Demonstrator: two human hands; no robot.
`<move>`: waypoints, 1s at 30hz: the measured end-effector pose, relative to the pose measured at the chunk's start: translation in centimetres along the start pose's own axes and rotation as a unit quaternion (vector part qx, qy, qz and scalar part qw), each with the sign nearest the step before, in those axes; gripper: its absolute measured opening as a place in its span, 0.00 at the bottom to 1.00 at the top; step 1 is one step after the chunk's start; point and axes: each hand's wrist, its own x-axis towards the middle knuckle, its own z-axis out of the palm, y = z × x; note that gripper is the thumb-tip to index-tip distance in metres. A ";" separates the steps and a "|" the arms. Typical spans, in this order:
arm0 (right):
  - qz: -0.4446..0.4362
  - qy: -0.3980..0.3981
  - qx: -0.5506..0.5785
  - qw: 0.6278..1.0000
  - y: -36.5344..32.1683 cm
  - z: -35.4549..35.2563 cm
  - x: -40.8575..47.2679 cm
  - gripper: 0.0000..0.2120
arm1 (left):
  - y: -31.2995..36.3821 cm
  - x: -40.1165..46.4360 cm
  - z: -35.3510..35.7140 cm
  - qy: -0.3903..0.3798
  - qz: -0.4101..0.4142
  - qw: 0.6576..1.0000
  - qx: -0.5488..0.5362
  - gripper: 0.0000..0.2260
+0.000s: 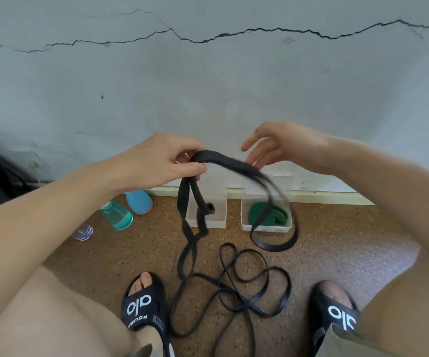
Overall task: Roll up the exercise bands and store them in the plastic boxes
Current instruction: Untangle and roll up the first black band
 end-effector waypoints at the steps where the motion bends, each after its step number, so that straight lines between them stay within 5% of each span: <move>1: -0.017 -0.026 0.029 0.999 -0.2 0.6 -0.1 0.22 | 0.2 0.1 0.2 -0.004 0.009 1.000 0.015 0.05; 4: -0.060 -0.063 0.047 0.995 -0.9 3.5 0.0 0.25 | 0.6 0.4 0.9 -0.023 0.022 0.998 0.061 0.08; 8: -0.098 -0.014 -0.052 0.994 -1.4 5.6 0.1 0.21 | 1.0 0.4 0.4 0.007 0.014 1.000 0.011 0.09; 12: -0.115 -0.047 -0.011 0.992 -1.5 6.4 -0.4 0.25 | 1.1 0.1 -0.3 0.023 0.021 0.999 0.020 0.05; 18: -0.103 0.025 -0.007 0.994 -2.2 6.2 0.1 0.14 | 0.6 -0.5 -0.4 0.005 0.010 1.000 -0.001 0.07; 30: -0.112 0.061 0.150 0.980 -3.3 2.5 -0.2 0.16 | -1.5 -0.1 -0.3 -0.037 -0.019 0.999 0.002 0.03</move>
